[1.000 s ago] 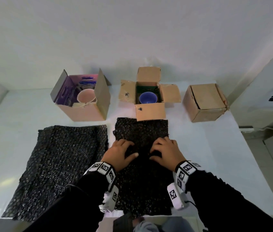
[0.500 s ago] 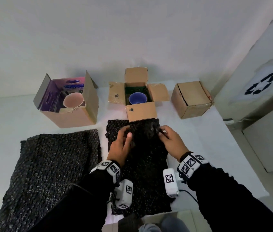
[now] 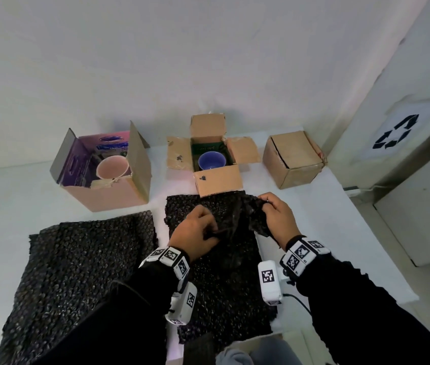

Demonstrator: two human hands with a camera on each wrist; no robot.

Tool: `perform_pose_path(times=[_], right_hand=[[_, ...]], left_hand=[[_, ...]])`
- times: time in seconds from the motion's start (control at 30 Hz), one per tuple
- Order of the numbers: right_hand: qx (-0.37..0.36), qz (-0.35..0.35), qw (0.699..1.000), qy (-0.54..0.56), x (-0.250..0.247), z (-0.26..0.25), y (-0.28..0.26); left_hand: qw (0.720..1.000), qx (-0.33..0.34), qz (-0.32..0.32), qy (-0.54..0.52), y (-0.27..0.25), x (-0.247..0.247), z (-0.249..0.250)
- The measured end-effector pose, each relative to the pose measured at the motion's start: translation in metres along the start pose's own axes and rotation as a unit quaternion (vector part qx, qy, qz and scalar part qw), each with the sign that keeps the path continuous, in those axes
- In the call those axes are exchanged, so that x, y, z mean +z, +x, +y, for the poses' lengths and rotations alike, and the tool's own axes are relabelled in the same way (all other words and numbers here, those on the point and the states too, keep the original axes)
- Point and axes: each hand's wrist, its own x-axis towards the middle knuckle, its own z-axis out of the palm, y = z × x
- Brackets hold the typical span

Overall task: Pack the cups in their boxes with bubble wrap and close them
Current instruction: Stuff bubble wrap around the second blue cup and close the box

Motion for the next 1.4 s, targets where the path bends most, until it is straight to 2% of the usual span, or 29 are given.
perform_pose_path(times=[0.1, 0.2, 0.33, 0.4, 0.47, 0.63, 0.8, 0.9, 1.07, 1.23, 1.33, 1.4], right_hand=[[0.015, -0.007, 0.998, 0.066, -0.001, -0.016, 0.002], [-0.012, -0.020, 0.998, 0.063, -0.003, -0.034, 0.006], [-0.100, -0.030, 0.994, -0.001, -0.005, -0.057, 0.021], [-0.092, -0.023, 0.995, 0.024, -0.006, -0.072, 0.034], [-0.097, -0.027, 0.994, 0.052, -0.008, -0.085, 0.047], [-0.189, 0.021, 0.981, -0.046, -0.011, -0.096, 0.091], [-0.200, 0.057, 0.972, -0.111, -0.003, -0.103, 0.136], [-0.204, 0.029, 0.965, -0.165, 0.007, -0.104, 0.164], [-0.263, -0.007, 0.936, -0.233, 0.034, -0.094, 0.193], [-0.294, -0.102, 0.887, -0.342, 0.049, -0.087, 0.202], [-0.320, -0.101, 0.842, -0.422, 0.054, -0.085, 0.201], [-0.316, -0.087, 0.840, -0.433, 0.055, -0.084, 0.200]], left_hand=[[1.000, 0.006, 0.011, -0.023, 0.002, -0.015, 0.008], [0.999, 0.015, 0.039, -0.024, 0.005, -0.034, 0.020], [0.991, 0.050, 0.123, 0.009, 0.026, -0.065, 0.027], [0.984, 0.044, 0.175, -0.006, 0.042, -0.080, 0.027], [0.979, 0.022, 0.198, -0.033, 0.058, -0.093, 0.030], [0.977, -0.070, 0.198, -0.028, 0.103, -0.112, 0.024], [0.978, -0.095, 0.179, 0.052, 0.146, -0.112, 0.012], [0.960, -0.091, 0.222, 0.143, 0.168, -0.105, 0.002], [0.960, -0.146, 0.221, 0.088, 0.192, -0.095, -0.012], [0.963, -0.146, 0.205, 0.093, 0.197, -0.079, -0.037], [0.969, -0.097, 0.185, 0.132, 0.197, -0.072, -0.046], [0.963, -0.067, 0.132, 0.224, 0.195, -0.072, -0.042]])
